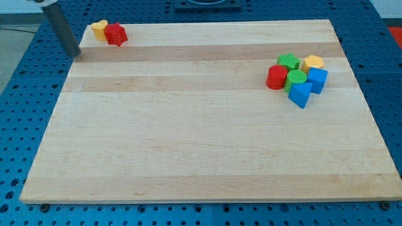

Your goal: Move the yellow heart horizontal to the red circle

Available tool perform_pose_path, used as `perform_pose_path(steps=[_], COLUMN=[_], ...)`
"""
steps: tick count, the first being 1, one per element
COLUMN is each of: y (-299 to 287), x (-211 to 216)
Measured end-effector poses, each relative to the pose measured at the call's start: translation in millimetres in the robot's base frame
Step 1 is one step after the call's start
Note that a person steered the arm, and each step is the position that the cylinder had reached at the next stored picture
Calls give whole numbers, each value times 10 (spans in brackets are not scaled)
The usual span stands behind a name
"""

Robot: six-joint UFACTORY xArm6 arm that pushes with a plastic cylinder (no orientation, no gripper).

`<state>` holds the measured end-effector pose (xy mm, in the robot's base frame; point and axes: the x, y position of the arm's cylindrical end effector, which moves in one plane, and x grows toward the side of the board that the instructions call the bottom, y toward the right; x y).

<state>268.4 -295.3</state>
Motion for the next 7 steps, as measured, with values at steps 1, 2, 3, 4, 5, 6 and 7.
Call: perform_pose_path(steps=[1, 2, 3, 4, 5, 6, 7], y=[-93, -98, -91, -91, -90, 126, 337], x=[-98, -112, -374, -728, -731, -730, -730])
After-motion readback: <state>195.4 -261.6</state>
